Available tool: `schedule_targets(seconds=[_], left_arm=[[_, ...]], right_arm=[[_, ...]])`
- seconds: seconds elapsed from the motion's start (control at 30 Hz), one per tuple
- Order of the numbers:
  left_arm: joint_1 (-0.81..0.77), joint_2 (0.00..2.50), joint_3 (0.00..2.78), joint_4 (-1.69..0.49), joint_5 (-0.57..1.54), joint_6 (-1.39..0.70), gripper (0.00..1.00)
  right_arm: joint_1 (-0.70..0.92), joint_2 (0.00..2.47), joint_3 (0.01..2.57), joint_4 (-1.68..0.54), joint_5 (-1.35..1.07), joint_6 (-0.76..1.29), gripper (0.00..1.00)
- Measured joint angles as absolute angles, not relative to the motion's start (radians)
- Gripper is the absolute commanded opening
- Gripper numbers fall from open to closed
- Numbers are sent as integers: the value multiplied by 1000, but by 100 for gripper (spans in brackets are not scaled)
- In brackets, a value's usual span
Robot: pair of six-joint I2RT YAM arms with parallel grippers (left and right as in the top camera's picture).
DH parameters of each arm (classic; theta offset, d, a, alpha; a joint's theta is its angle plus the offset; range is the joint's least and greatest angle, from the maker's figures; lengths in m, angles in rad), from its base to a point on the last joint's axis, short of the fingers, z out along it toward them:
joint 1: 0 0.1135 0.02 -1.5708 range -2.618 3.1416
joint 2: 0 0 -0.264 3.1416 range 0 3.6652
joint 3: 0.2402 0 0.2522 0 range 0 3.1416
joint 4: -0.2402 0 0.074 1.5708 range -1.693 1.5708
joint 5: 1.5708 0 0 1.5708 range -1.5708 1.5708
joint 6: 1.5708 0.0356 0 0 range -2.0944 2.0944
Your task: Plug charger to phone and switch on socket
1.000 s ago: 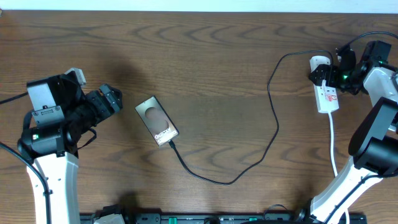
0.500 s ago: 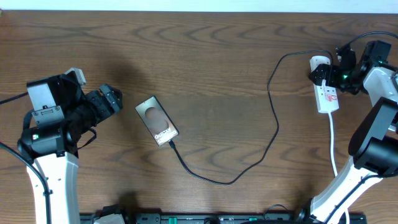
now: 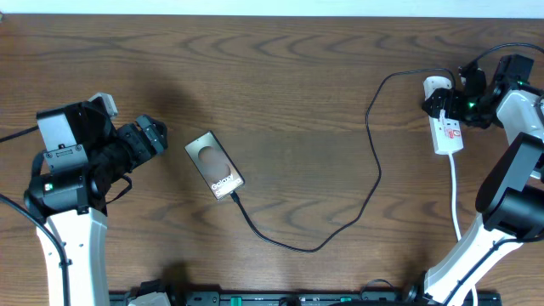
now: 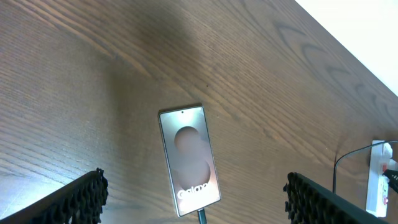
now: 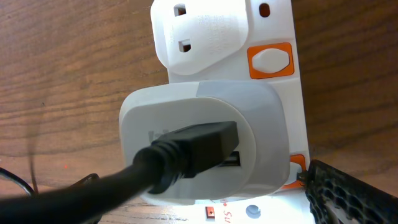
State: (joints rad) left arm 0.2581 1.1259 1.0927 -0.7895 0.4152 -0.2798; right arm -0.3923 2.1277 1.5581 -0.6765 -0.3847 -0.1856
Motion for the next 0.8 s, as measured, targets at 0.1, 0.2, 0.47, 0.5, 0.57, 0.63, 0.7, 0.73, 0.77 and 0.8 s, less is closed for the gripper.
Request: schedule_targets(seconds=[0.1, 0.2, 0.47, 0.5, 0.57, 0.63, 0.7, 0.73, 0.77, 0.8], left_arm=[[258, 1126, 1093, -789, 415, -280, 90], [258, 1126, 1093, -789, 415, -280, 90], [258, 1126, 1093, -789, 415, -280, 90], [258, 1126, 1093, -789, 415, -280, 90], [258, 1126, 1093, -789, 415, -280, 90], [258, 1126, 1093, -789, 415, -280, 90], [258, 1126, 1093, -790, 415, -280, 90], [258, 1126, 1093, -789, 415, -280, 90], [258, 1126, 1093, -789, 415, -280, 90], [258, 1126, 1093, -789, 415, -280, 90]], right_arm=[[-392, 2128, 1558, -677, -385, -196, 99], [-390, 2128, 1558, -677, -385, -211, 99], [-389, 2129, 1559, -675, -381, -245, 99], [-388, 2129, 1559, -675, -382, -247, 99], [-388, 2131, 1565, -680, -382, -248, 99], [-385, 2134, 1578, -690, -393, -248, 99], [-378, 2134, 1584, -695, -402, -248, 99], [-375, 2134, 1587, -696, -405, -248, 99], [-373, 2134, 1589, -696, -409, -248, 99], [-372, 2134, 1589, -697, -408, -247, 99]])
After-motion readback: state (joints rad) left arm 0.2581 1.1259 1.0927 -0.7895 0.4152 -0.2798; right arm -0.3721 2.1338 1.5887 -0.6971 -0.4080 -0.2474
